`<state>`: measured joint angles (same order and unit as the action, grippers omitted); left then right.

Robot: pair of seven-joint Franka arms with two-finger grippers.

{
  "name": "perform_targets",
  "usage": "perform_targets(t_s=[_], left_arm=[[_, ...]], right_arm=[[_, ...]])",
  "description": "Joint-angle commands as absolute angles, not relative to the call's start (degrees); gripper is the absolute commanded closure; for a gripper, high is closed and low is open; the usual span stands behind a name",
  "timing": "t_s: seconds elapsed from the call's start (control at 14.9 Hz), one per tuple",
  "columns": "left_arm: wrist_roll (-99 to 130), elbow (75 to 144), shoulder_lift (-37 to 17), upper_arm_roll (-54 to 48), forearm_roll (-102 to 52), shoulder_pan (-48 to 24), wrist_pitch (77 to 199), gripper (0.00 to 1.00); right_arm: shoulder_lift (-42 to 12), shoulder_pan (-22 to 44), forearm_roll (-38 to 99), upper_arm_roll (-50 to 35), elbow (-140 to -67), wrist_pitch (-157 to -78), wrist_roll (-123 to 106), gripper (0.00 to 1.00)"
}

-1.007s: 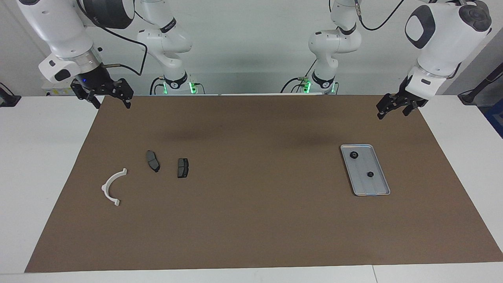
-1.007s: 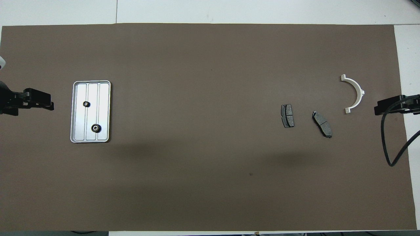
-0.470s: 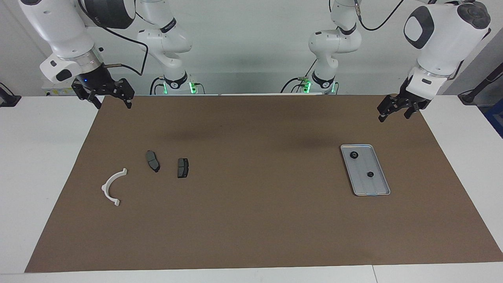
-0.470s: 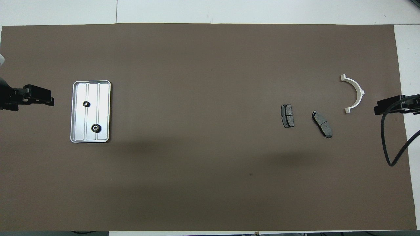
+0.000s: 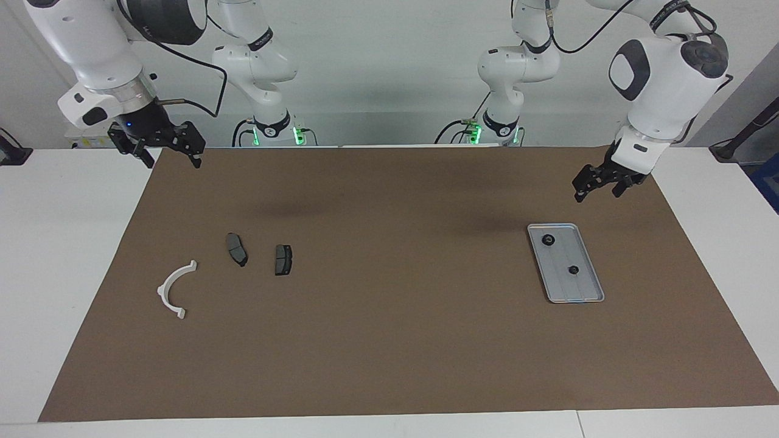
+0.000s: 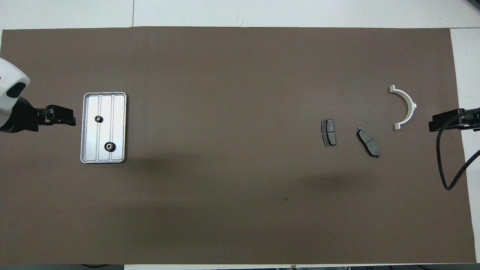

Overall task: Place bearing gear from tray to pile
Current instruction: 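Reach the left gripper into the silver tray and grasp a black part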

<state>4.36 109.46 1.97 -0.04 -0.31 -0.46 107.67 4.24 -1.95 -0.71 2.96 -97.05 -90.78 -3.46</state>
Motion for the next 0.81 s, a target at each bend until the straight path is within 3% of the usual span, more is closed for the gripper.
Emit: perform_targets(t_s=[0.0, 0.34, 0.54, 0.74], left_arm=[[5.0, 116.4, 3.4, 0.2, -1.0, -0.9, 114.3, 0.0], [7.0, 123.0, 1.8, 0.1, -1.0, -1.0, 122.8, 0.0], [7.1, 125.2, 1.5, 0.1, -1.0, -1.0, 125.7, 0.23], [7.1, 125.4, -0.5, 0.2, -1.0, -2.1, 127.0, 0.26]], right_arm=[[5.0, -2.9, -0.1, 2.7, -98.2, -92.4, -3.9, 0.0], [5.2, -2.4, -0.1, 2.5, -98.4, -92.6, -1.8, 0.0], [5.2, -2.3, -0.1, 2.5, -98.5, -92.6, -1.8, 0.0], [5.2, -2.4, -0.1, 2.5, -98.5, -92.6, -2.1, 0.0]])
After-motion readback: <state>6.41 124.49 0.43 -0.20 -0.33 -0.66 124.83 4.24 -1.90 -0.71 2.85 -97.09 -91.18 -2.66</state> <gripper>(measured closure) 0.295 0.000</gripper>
